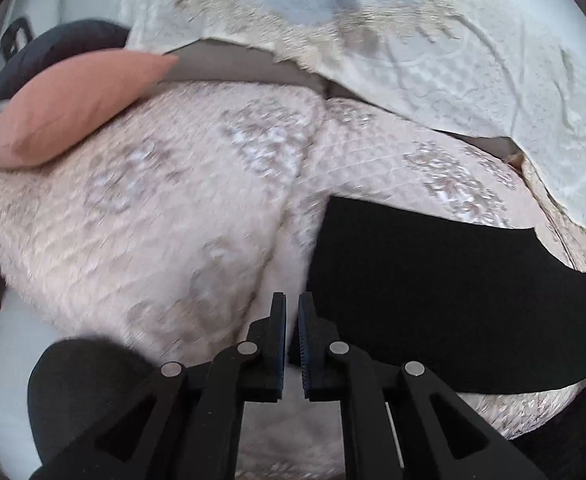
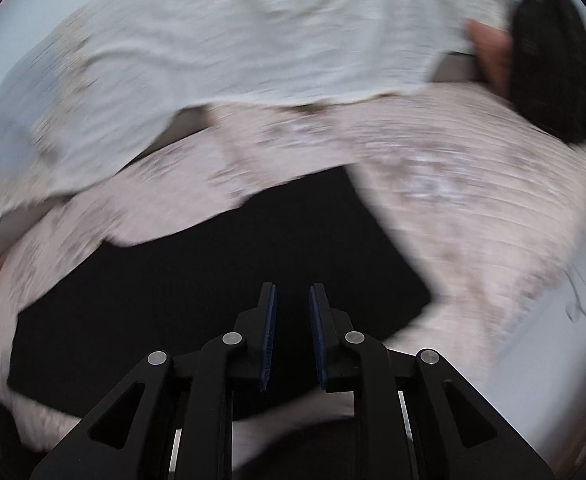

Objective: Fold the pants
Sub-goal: 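Smooth the pants flat by dragging both closed grippers across them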

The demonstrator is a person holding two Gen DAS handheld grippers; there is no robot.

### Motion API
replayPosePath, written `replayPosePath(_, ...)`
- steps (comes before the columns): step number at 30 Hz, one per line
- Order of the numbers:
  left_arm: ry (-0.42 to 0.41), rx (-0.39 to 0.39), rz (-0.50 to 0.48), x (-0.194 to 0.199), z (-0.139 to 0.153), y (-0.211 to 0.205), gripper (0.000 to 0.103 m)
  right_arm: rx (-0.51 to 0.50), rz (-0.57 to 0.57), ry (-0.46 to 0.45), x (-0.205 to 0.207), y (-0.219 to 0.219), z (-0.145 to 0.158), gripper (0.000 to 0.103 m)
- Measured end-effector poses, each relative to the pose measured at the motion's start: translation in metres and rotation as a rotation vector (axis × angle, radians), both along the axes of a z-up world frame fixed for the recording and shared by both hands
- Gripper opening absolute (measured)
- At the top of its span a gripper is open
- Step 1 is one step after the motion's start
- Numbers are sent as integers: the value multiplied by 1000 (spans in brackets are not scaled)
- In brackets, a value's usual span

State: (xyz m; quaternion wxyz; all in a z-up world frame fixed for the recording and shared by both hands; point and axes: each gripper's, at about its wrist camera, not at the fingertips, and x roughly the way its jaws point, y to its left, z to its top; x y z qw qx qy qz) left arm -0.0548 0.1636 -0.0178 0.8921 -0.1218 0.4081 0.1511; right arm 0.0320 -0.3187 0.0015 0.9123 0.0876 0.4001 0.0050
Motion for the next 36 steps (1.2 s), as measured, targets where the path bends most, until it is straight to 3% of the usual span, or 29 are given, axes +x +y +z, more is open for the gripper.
replayPosePath(4,-1,-6,-78,21,-4,-23,9,-41,90,33,17,33,-15,17)
replayPosePath(8,64,-2,-134,34,-21,-42,9,-87,115,154,32,39,-46,17)
replayPosePath(10,99,-1,-137,38,-27,-45,9,-104,122,128,30,39,-39,17)
replayPosePath(12,76,21,-150,40,-22,-50,9,-161,139,79,30,42,-27,17)
replayPosePath(20,3,67,-173,84,-3,-52,9,-164,111,50,71,33,-15,19)
replayPosePath(25,3,87,-174,109,-4,-51,9,-163,59,92,96,16,-26,36)
replayPosePath(36,51,34,-154,120,-21,-42,9,-170,55,108,99,13,-32,36)
